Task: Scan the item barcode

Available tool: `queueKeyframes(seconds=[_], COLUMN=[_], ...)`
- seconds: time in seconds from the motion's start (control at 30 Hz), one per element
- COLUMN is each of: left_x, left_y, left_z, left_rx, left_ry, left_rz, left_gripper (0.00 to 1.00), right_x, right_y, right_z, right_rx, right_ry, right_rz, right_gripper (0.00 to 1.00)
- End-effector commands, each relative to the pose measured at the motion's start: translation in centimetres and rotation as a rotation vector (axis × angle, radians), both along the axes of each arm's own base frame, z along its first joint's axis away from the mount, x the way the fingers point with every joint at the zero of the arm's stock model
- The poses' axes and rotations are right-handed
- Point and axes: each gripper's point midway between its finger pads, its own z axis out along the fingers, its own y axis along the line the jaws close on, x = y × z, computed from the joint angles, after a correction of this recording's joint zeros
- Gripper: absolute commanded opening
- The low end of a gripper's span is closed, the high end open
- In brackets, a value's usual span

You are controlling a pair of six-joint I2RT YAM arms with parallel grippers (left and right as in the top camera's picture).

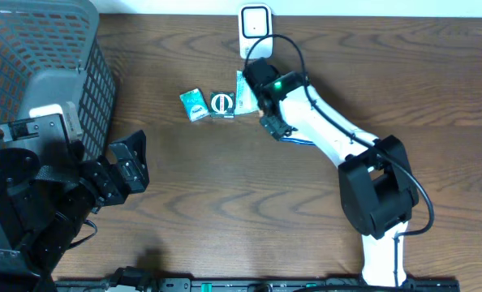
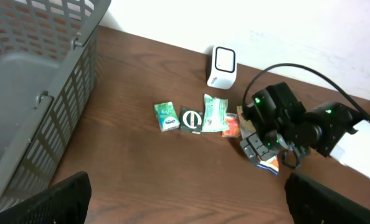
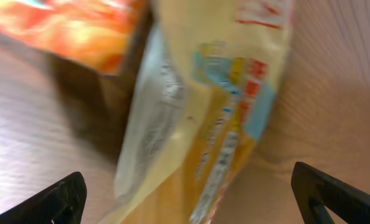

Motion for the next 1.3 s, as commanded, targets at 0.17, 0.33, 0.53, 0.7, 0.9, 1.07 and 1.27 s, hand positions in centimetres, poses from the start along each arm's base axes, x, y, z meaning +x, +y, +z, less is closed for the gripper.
queueKeyframes(seconds=[0.17,0.33,0.53,0.7,0.9,1.07,1.27], left_x=[0.0,0.0,0.0,0.0,0.0,0.0,0.0], left_y=[0.3,0.3,0.3,0.3,0.3,0.3,0.3], left_z=[0.2,0.2,0.2,0.2,0.2,0.2,0.2], left_rx=[-0.001,-0.001,-0.001,-0.001,-0.001,-0.001,-0.001], left_ry=[-0.004,-0.004,-0.004,-0.004,-0.004,-0.004,-0.004], left_rz=[0.021,0.021,0.021,0.021,0.021,0.021,0.021], left_gripper=[0.98,0.98,0.98,0.98,0.98,0.98,0.98], right_x=[0.7,0.3,-0.1,0.0,0.7,-0.1,-2.9], right_y=[-2.5,-3.0,-2.8,-2.5,-0.2,2.7,3.8], right_z=[-2.1,-3.8,-5.6,-4.9,-1.2,2.8,6.1], right_rx=[0.075,0.091,0.102,0.121,0.314,0.61,1.016], right_ry=[0.012,0.021,0.012,-0.009,0.029,0.175,0.407], right_rz=[-0.113,-0.124,-0.113,-0.144,-0.161,-0.102,0.002], right_gripper=[0.99,0.99,0.9,0.26,0.06,0.01,0.01])
